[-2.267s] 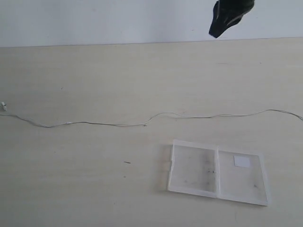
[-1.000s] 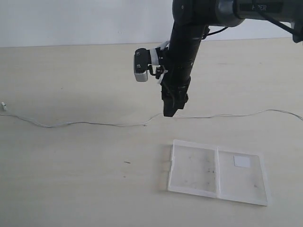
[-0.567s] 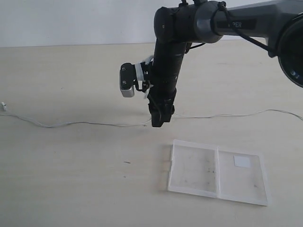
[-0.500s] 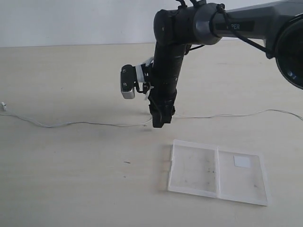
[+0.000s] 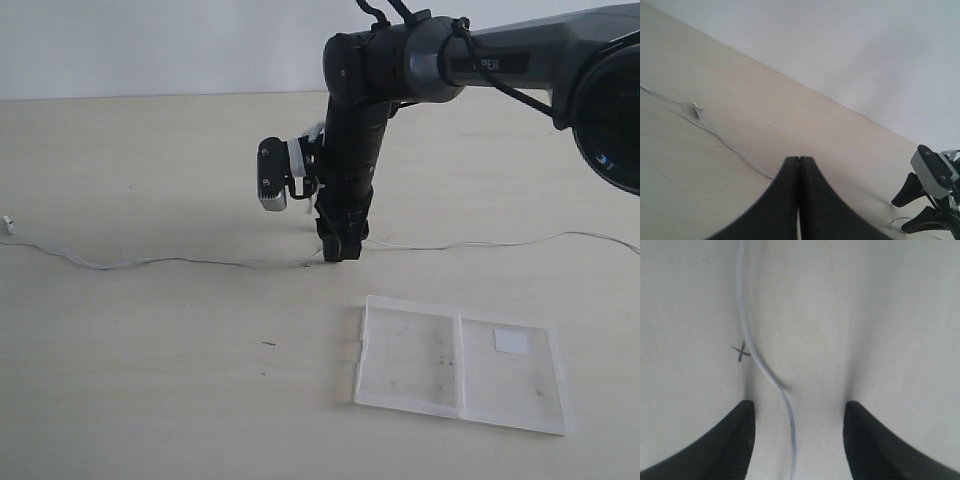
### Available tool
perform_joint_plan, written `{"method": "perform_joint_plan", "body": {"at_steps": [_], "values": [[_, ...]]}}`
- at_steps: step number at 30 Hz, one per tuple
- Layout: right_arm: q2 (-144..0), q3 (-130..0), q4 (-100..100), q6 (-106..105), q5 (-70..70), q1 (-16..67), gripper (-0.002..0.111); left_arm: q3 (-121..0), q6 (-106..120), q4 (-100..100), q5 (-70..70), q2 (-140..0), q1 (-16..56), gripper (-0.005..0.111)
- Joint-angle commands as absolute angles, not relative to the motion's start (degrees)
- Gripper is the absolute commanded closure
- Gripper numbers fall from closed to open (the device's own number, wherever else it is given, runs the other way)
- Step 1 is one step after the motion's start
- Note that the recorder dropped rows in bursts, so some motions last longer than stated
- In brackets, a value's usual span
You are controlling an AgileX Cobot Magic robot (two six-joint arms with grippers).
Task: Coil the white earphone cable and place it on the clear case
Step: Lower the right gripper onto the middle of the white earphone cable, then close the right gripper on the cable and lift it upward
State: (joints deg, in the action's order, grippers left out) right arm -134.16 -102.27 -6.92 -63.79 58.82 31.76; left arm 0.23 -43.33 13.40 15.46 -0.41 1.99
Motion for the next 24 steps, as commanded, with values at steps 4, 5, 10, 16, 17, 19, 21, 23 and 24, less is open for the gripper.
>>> {"method": "perform_joint_plan", "body": {"at_steps": [4,5,10,16,17,19,21,23,24], "values": [[-134.5,-102.1,-8.1,-63.7,59.4,31.9,0.057,0.0,-43.1,13.2,15.4,0.0,2.0,0.107],[-134.7,-102.1,-8.3,-63.7,59.9,31.9,0.057,0.0,-43.1,13.2,15.4,0.0,2.0,0.107],[-135.7,-102.1,-7.5,-63.7,60.9,31.9,0.057,0.0,-43.1,13.2,15.4,0.0,2.0,0.107],[-135.7,-102.1,-5.8,-63.7,60.7,31.9,0.067,0.0,-43.1,13.2,15.4,0.0,2.0,0.107],[-135.7,-102.1,-5.5,-63.7,61.2,31.9,0.073,0.0,-43.1,13.2,15.4,0.0,2.0,0.107],[-135.7,-102.1,-5.5,-63.7,62.3,31.9,0.081,0.0,-43.1,13.2,15.4,0.0,2.0,0.107],[-135.8,-102.1,-4.3,-63.7,62.8,31.9,0.089,0.0,-43.1,13.2,15.4,0.0,2.0,0.107],[-135.8,-102.1,-3.7,-63.7,63.2,31.9,0.095,0.0,-43.1,13.2,15.4,0.0,2.0,0.107],[-135.8,-102.1,-3.6,-63.7,63.2,31.9,0.099,0.0,-43.1,13.2,15.4,0.0,2.0,0.107]]}}
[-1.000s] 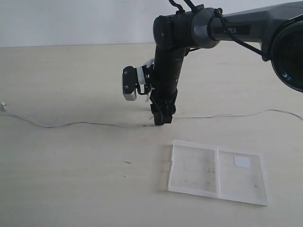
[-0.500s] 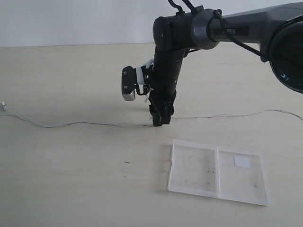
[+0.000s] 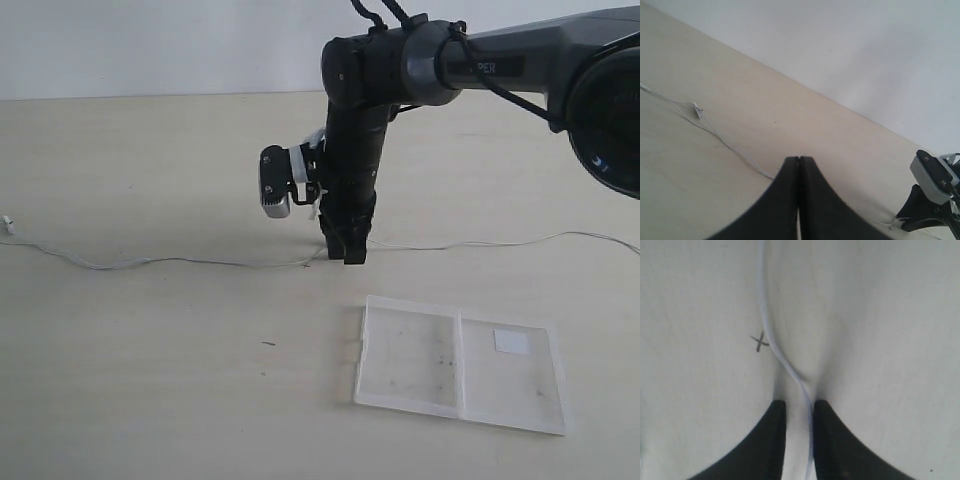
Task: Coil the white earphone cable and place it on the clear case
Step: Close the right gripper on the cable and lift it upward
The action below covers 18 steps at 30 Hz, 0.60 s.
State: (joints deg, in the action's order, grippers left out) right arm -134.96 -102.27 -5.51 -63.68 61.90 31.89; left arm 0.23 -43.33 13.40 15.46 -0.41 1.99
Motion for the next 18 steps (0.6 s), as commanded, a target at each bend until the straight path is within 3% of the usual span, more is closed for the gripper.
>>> {"method": "perform_joint_plan", "body": {"at_steps": [1,3,18], "values": [[-135.8,-102.1,-3.4,-63.7,63.2,31.9,0.102,0.0,-43.1,13.2,15.4,0.0,2.0,0.107],[-135.8,-102.1,-3.4,-63.6,63.2,31.9,0.108,0.0,-43.1,13.2,15.4,0.0,2.0,0.107],[-121.4,-105.7,-8.6,-45.3,67.7,31.9,0.108,0.0,-43.1,13.2,15.4,0.0,2.0,0.107]]}}
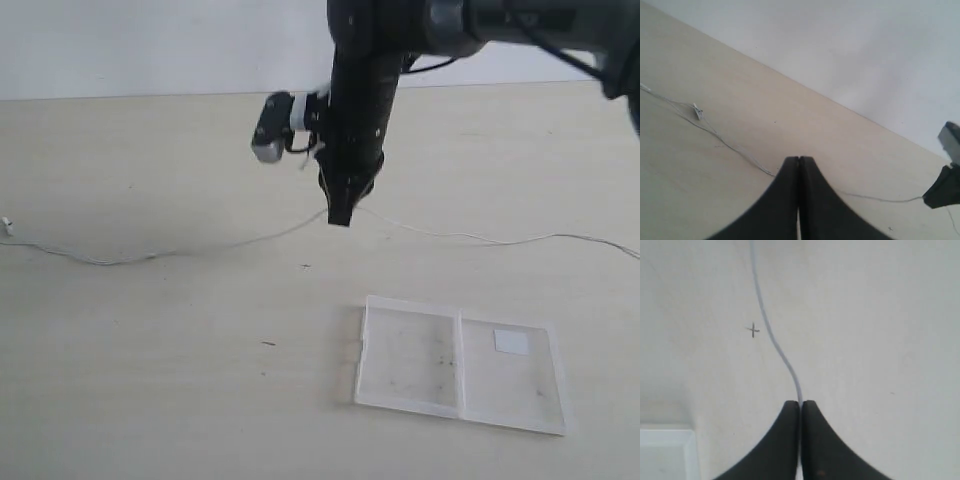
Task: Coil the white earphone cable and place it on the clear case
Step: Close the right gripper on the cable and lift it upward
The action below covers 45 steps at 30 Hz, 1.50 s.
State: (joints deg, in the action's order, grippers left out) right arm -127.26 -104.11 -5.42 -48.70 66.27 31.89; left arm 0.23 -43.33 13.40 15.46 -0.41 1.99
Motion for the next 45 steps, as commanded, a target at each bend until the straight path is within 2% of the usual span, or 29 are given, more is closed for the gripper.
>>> {"method": "perform_joint_plan", "body": {"at_steps": [1,7,15,35,40,45], "values": [[-119.9,-106.0,-9.4,-43.9,67.7,31.9,0.108,0.0,-43.1,13.2,15.4,0.0,2.0,0.107],[-113.5,-106.1,-12.1,-35.2,66.2,31.9,0.108,0.0,-43.1,13.2,15.4,0.0,2.0,0.107],[-105.3,-106.1,-12.6,-24.5,55.4,31.9,0.108,0.0,-43.1,13.2,15.4,0.0,2.0,0.107],[-89.0,-106.4,-14.0,-19.6,59.3,31.9,0.108,0.0,-43.1,13.2,15.4,0.0,2.0,0.107],[-88.8,-110.4,-10.6,-14.9,64.8,31.9,0.108,0.0,-43.1,13.2,15.4,0.0,2.0,0.107],[-87.2,-113.6,-8.6,-10.1,61.2,31.9,0.108,0.0,-43.1,13.2,15.4,0.0,2.0,0.107]]}}
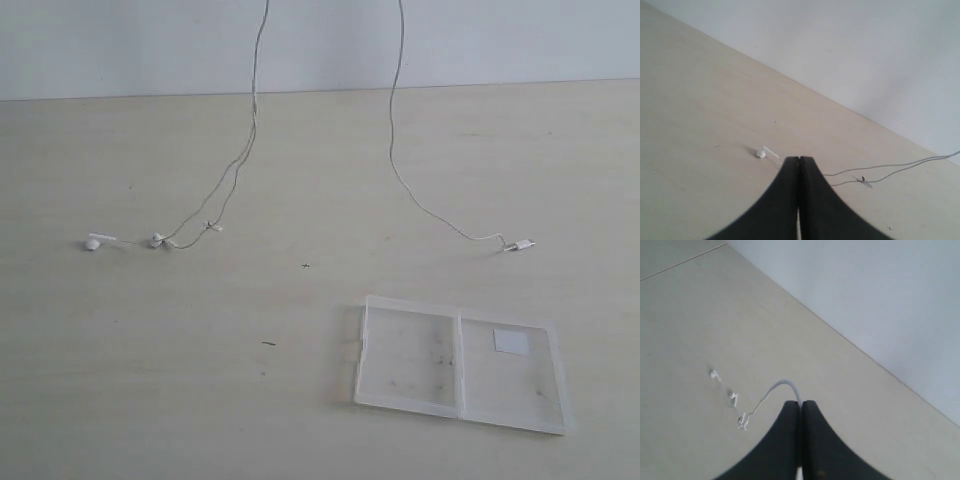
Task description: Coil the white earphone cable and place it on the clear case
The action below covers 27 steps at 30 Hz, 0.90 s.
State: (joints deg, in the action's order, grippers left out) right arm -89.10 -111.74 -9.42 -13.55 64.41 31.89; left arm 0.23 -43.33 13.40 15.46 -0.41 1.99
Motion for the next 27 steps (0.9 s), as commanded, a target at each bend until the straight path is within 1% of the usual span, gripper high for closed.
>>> {"method": "perform_joint_plan", "body": {"at_steps": [1,6,13,16,23,27], "values": [[-86.7,-113.5,-9.8,-10.0,59.6,31.9,0.108,0.0,-43.1,13.2,15.4,0.0,2.0,0.107],[-85.3,-113.6,-11.5,-9.8,53.0,31.9,0.108,0.0,-43.1,13.2,15.4,0.0,2.0,0.107],[-85.1,-115.0,-8.4,-8.5,58.7,31.8,0.108,0.0,-43.1,13.2,15.4,0.0,2.0,0.107],[-84.7,-115.0,-8.7,-7.3,59.4,30.9,0.108,0.0,-43.1,13.2,15.4,0.0,2.0,0.107],[-83.9,-115.0,-8.9,-6.1,56.5,30.9,0.108,0.0,-43.1,13.2,15.4,0.0,2.0,0.107],[-83.7,-115.3,-8.9,-5.9,60.1,30.9,0.108,0.0,-43.1,13.2,15.4,0.0,2.0,0.107]]}}
